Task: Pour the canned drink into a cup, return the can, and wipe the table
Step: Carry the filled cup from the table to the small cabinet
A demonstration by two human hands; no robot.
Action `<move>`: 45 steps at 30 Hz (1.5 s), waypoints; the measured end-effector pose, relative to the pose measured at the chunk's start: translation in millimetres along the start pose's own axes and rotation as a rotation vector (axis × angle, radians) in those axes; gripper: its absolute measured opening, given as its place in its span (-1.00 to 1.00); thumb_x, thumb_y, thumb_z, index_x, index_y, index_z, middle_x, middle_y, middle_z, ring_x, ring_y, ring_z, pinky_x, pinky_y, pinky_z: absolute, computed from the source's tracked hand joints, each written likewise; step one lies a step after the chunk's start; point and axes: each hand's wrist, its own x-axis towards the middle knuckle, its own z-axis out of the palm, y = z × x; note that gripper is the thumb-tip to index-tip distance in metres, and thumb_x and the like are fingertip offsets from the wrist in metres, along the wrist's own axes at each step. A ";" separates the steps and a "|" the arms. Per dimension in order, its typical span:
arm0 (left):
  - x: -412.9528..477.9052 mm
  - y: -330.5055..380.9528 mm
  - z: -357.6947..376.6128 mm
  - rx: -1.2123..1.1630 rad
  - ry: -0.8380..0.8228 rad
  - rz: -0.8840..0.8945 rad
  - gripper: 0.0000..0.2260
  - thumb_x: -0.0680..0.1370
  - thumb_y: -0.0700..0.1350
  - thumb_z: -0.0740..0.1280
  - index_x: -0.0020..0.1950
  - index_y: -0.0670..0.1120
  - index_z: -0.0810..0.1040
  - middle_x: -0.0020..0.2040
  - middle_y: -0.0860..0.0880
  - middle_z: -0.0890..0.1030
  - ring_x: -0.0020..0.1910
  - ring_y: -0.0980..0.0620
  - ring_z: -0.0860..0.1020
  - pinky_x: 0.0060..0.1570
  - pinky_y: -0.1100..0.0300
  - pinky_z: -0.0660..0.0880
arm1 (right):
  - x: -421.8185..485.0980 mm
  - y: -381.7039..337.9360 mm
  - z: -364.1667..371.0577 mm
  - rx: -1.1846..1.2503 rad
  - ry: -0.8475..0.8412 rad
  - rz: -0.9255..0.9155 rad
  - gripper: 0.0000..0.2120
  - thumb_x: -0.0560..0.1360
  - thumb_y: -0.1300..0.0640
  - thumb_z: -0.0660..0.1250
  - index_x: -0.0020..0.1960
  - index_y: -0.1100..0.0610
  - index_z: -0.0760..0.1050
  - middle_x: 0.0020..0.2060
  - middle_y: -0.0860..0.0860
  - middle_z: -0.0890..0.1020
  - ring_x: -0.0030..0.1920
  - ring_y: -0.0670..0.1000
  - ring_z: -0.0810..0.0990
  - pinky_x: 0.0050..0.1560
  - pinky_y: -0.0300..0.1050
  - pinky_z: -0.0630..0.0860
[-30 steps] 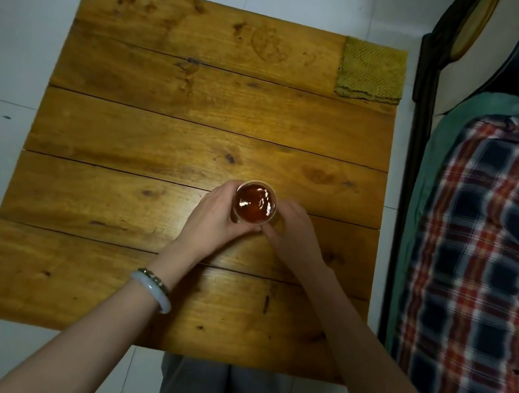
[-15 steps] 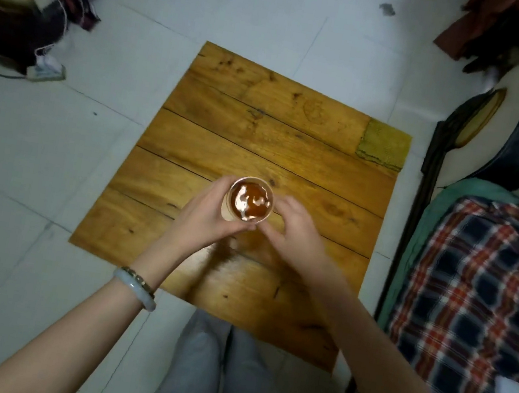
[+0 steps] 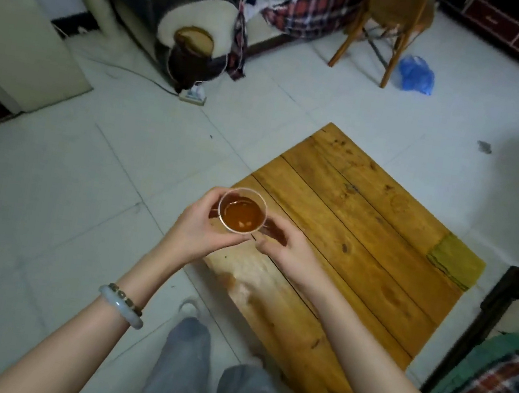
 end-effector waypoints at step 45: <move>172.3 -211.8 -568.4 0.003 0.711 -0.325 -0.31 0.28 0.02 0.57 0.34 0.06 0.37 0.18 0.21 0.45 0.21 0.15 0.43 0.14 0.29 0.38 | 540.0 -243.4 441.5 0.066 -0.677 0.216 -0.57 0.41 0.54 0.05 0.14 0.28 0.51 0.00 0.15 0.60 0.03 0.04 0.57 0.16 -0.12 0.49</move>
